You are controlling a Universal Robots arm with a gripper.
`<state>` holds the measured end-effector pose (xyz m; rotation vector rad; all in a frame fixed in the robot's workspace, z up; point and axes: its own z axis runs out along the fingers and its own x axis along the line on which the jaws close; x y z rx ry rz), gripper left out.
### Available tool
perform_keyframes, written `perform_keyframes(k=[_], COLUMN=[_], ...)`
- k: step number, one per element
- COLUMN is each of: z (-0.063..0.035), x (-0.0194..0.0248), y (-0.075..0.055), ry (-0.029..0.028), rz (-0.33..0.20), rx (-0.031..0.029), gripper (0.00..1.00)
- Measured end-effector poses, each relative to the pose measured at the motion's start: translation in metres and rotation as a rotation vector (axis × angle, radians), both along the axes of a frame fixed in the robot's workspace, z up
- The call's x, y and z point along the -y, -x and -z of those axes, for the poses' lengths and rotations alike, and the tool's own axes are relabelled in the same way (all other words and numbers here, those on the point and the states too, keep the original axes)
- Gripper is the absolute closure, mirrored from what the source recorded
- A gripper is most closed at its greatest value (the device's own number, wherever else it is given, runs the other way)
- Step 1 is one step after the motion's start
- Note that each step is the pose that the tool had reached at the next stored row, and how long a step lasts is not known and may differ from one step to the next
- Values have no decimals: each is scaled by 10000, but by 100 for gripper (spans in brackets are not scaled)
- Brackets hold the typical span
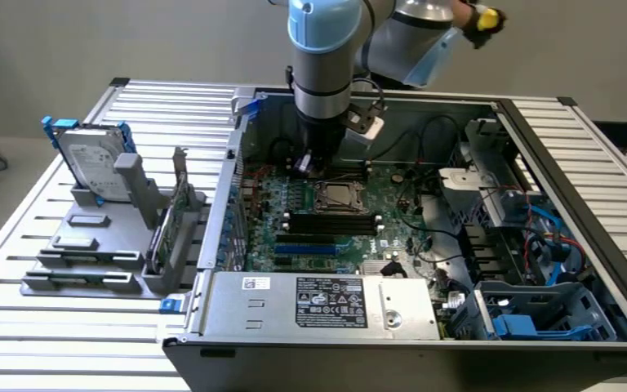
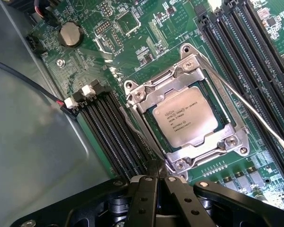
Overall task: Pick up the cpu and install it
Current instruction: 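Close the cpu cover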
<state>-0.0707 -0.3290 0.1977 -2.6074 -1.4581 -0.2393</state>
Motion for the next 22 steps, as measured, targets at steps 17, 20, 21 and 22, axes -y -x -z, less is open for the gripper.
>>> perform_keyframes(k=[17,20,21,22], z=[0,0,0,0], x=[0,0,0,0], y=[-62,-76,-81,-86], ry=[1,1,1,1], rz=[60,70,74,78], rx=[0,0,0,0], gripper=[89,89,89,89])
